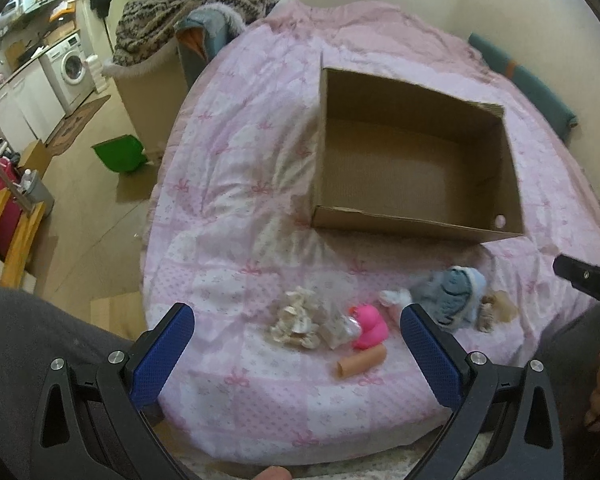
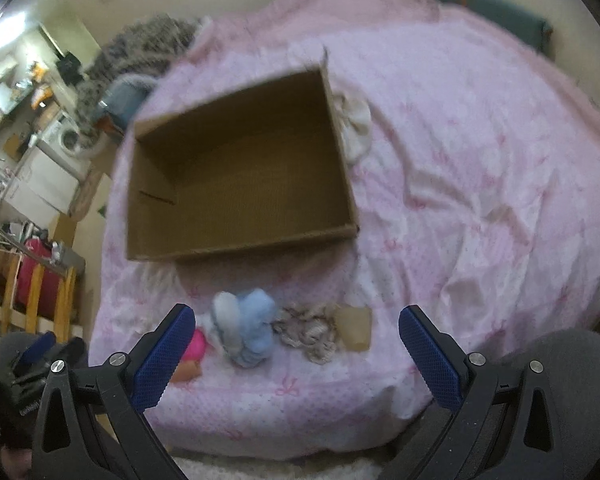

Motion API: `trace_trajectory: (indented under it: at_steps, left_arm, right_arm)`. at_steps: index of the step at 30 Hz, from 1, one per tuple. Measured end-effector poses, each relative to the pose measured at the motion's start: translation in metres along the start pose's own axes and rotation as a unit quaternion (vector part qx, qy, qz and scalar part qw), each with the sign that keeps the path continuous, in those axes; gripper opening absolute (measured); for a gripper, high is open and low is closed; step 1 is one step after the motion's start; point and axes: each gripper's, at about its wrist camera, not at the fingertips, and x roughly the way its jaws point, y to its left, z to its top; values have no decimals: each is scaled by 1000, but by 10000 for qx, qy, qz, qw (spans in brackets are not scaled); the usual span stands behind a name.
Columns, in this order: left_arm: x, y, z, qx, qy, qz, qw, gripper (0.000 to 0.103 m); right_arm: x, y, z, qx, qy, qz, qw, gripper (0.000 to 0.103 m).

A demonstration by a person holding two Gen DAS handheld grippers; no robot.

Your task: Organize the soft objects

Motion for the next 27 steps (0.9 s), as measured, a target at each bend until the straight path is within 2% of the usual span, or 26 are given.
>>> trace_trajectory:
  at_steps: [1,5,7,9,11,13,15,16,19,20,24,27]
  left_arm:
    - [4,2,4,-26,86,0,10000,103]
    - [22,13,18,-148,458,7,9988,103]
    - [30,19,22,-263,597,-4,9979,103]
    - [40,25,26,-382,770,-18,9963,103]
    - [49,30,27,-471,901,-5,9948,103]
    - [56,33,28,-539,983,30,9937,103]
    - [62,35,28,-544,1038,54,9931,103]
    - [64,35,27,-541,1059,68,9929,103]
    - [68,36,26,-542,1078,84,9927,103]
    - [70,37,26,-550,1079,76,9926,103]
    - [74,41,26,-607,1107,64,9920,103]
    - [78,46,27,-708,1173,12,9906,101]
  right_arm:
    - [10,-5,4,31,214,41,9998,101]
    - [46,-24,6,405,792,-68,9960,83]
    - [65,-33,3,596,1087,-142,9922,81]
    - [81,-40,-3,900,1385,-127,9862,64]
    - [90,-41,-8,998,1509,-161,9834,62]
    - [101,-39,-13,888,1567,-262,9833,61]
    - [110,-39,-17,874,1585,-345,9829,51]
    - [113,-40,-18,895,1598,-380,9824,50]
    - [116,-44,-14,1002,1527,-422,9823,37]
    - [115,-45,-13,1060,1498,-395,9822,35]
    - [103,-51,-9,1187,1265,-252,9845,16]
    - [89,-51,-6,1270,982,71,9870,13]
